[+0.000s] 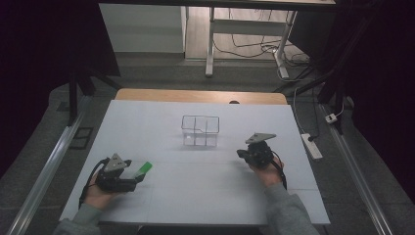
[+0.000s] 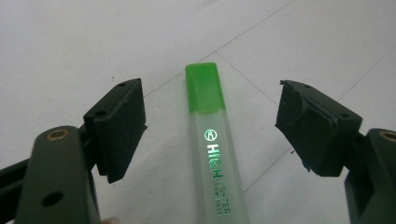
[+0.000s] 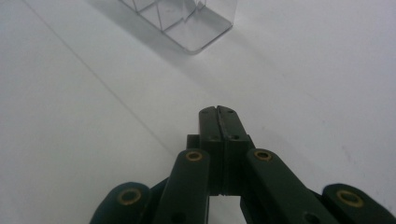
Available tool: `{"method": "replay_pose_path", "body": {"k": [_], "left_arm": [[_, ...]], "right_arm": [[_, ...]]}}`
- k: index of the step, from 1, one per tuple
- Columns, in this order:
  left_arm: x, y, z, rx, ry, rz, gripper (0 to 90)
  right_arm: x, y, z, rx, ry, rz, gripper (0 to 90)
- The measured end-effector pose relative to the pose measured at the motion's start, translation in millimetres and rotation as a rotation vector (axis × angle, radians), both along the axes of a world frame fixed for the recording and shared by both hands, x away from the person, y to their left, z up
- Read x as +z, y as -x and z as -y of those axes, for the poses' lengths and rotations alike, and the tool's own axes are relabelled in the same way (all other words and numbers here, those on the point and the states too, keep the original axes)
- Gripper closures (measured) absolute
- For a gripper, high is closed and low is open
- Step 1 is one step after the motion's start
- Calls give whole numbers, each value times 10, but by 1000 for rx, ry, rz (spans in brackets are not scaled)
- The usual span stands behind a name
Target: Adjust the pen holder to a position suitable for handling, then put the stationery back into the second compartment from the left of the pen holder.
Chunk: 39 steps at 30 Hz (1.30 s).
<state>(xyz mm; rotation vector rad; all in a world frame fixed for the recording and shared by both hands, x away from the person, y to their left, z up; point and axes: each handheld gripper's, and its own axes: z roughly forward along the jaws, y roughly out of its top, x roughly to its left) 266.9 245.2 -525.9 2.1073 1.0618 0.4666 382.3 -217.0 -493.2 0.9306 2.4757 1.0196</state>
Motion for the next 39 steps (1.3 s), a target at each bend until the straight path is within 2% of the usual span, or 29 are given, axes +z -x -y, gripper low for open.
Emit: {"method": "replay_pose_path", "body": {"k": [2,6,11,15,19,25,34,39], "left_arm": [[1,1,-3,1,0,0,236],[2,-1,-5,1,0,0,236],[6,-5,-2,-3,0,0,237],[7,-23,-2,-4,5,-4,237],[22,-42,6,-5,6,-10,236],[43,-63,22,-13,4,-17,236],[144,-105,17,-23,9,-41,236],[183,-138,32,-16,-20,-54,237]], "right_arm": [[2,36,20,7,-2,3,893],[-5,177,164,23,-29,13,720],[-19,300,347,-3,-64,29,591],[-36,373,448,2,-51,45,537],[-40,414,524,4,-31,40,470],[-45,457,583,7,-32,43,405],[-64,459,575,24,-28,48,376],[-71,455,579,26,-17,45,376]]}}
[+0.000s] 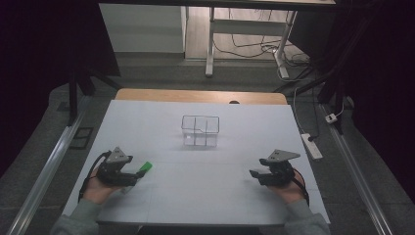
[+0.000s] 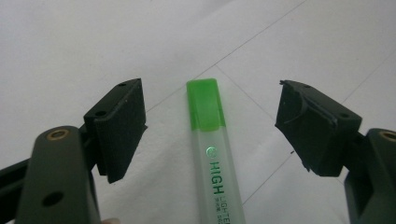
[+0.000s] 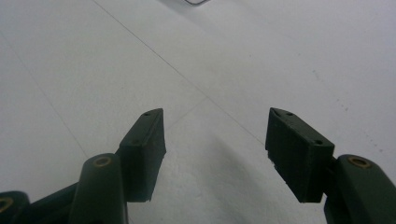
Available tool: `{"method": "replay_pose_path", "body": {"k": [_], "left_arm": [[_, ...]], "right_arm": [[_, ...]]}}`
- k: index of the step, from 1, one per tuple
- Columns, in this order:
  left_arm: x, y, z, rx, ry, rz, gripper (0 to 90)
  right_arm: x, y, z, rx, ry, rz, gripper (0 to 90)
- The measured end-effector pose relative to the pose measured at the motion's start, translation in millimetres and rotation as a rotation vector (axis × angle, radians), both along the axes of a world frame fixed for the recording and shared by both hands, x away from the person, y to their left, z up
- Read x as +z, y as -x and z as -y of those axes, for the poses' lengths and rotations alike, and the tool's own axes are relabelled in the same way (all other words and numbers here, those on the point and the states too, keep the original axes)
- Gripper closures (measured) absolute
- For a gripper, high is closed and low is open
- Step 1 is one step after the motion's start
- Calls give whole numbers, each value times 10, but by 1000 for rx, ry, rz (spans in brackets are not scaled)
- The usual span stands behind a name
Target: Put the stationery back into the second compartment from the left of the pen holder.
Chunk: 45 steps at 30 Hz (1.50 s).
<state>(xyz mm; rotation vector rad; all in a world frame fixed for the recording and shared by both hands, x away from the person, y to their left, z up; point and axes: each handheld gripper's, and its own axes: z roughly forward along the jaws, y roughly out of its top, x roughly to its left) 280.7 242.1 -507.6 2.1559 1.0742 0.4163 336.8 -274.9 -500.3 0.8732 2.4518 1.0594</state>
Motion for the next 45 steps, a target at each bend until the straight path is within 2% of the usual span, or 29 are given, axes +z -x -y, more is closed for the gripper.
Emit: {"method": "replay_pose_path", "body": {"k": [14,19,24,29,34,37,42,45], "left_arm": [[142,-129,142,-5,-32,-56,239],[223,-199,195,-10,-42,-62,242],[192,-308,206,3,-50,-102,249],[177,-387,273,-7,-111,-158,250],[176,-447,298,7,-150,-206,255],[154,-460,334,0,-196,-238,253],[81,-493,364,-5,-225,-274,262],[29,-512,364,-7,-224,-293,284]], "right_arm": [[7,5,-2,1,5,3,376],[4,5,-8,2,7,0,376],[0,4,-7,2,7,-1,376],[-3,3,-15,2,15,0,376],[-12,1,-16,5,18,-3,376],[-11,4,-21,5,17,-5,376],[-22,1,-29,5,23,-7,376],[-26,0,-34,3,25,-9,376]]}}
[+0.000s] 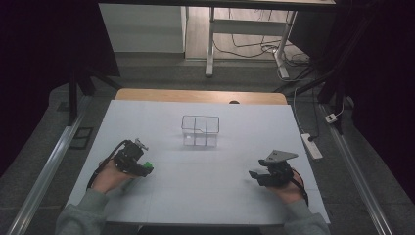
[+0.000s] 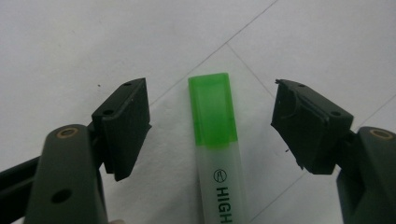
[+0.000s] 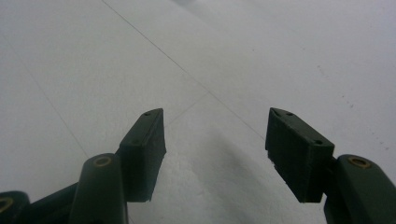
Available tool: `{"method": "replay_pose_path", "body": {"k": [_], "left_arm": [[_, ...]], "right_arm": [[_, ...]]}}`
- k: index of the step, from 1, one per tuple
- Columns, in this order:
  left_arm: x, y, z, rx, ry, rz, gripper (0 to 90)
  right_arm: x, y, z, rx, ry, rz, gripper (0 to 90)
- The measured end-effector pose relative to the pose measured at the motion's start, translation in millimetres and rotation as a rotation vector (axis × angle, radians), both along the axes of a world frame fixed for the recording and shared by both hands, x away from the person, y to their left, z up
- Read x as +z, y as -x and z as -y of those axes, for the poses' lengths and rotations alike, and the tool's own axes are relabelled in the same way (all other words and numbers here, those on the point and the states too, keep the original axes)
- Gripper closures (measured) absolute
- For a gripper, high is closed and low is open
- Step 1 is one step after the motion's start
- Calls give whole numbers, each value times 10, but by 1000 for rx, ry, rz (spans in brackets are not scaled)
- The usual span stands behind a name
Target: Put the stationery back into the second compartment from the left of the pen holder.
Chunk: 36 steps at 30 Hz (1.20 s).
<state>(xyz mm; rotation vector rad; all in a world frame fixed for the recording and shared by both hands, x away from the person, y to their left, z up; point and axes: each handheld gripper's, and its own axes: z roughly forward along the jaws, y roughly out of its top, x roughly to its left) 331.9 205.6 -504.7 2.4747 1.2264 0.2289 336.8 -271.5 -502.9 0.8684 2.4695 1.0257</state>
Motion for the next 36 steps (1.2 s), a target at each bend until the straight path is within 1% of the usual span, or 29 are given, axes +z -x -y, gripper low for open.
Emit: {"method": "replay_pose_path", "body": {"k": [3,6,7,10,12,15,20,24,29,32,34,36], "left_arm": [[-36,-16,1,0,-12,-13,310],[-59,-24,12,-6,-27,-22,372],[-68,-28,16,-8,-29,-27,372],[-102,-46,26,-10,-42,-43,445],[-109,-51,27,-12,-32,-52,460],[-106,-43,33,-16,-22,-60,534],[-106,-57,-6,12,-3,-68,653],[-104,-45,15,13,-19,-58,663],[-102,-27,36,2,-38,-43,667],[-101,-27,27,-7,-33,-39,668],[-98,-23,21,-13,-33,-36,668],[-87,-16,8,-13,-39,-24,668]], "right_arm": [[-2,-1,-3,-1,1,0,376],[-6,-2,-4,-1,8,2,376],[-6,-2,-4,-1,8,2,376],[-2,0,-4,-2,9,3,376],[-2,1,-5,-4,8,3,376],[-1,1,-5,-4,8,2,376],[4,5,-10,-3,15,5,376],[4,8,-14,-9,20,10,376],[7,9,-17,-5,23,13,376],[6,9,-15,-12,27,13,376],[1,5,-9,-10,20,11,376],[3,2,1,-8,19,10,376]]}}
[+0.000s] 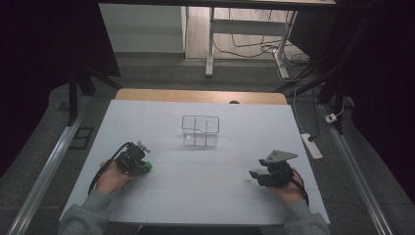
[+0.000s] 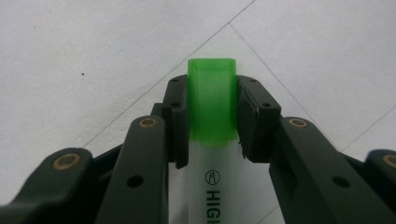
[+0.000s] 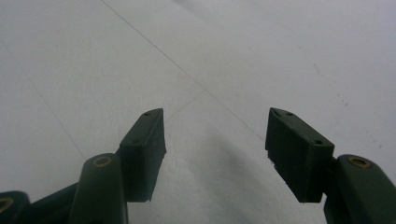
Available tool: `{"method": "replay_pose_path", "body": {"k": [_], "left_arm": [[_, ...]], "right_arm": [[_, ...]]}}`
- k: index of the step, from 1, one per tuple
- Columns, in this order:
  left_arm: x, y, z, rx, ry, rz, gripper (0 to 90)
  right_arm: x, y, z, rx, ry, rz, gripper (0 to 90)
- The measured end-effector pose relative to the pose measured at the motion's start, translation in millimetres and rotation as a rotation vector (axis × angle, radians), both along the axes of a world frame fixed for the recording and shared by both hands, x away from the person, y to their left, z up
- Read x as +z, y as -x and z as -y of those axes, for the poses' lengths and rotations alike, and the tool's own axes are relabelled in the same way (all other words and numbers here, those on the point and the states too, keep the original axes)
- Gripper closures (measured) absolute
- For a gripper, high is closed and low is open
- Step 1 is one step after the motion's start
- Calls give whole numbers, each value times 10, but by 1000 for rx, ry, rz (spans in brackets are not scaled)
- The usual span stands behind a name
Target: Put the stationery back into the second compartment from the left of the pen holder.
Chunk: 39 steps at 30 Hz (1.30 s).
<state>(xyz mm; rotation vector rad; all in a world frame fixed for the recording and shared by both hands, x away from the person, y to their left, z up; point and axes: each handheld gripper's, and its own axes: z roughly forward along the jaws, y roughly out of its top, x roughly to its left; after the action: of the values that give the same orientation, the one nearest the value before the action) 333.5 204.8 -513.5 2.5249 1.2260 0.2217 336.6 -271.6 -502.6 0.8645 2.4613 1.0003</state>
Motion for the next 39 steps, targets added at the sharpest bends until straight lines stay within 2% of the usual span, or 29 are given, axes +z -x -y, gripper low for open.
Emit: {"method": "replay_pose_path", "body": {"k": [3,6,9,13,22,26,28,32,39], "left_arm": [[49,14,-61,12,35,29,668],[115,36,-132,17,85,49,668],[182,61,-202,10,158,55,668],[270,87,-282,12,219,87,667],[371,120,-364,23,276,157,667],[438,142,-366,23,295,193,667],[470,147,-357,20,288,205,667],[515,150,-355,13,320,219,667],[585,117,-330,8,343,272,667]], "right_arm": [[4,-2,8,-4,-1,1,377],[1,-5,14,-4,-2,1,377],[0,-8,23,-6,-1,0,377],[1,-9,26,-9,-4,-4,377],[-1,-10,44,-12,-17,-4,376],[-2,-9,46,-12,-18,-3,376],[0,-9,46,-11,-18,-2,376],[3,-4,44,-9,-16,1,376],[8,-4,52,-13,-20,1,376]]}}
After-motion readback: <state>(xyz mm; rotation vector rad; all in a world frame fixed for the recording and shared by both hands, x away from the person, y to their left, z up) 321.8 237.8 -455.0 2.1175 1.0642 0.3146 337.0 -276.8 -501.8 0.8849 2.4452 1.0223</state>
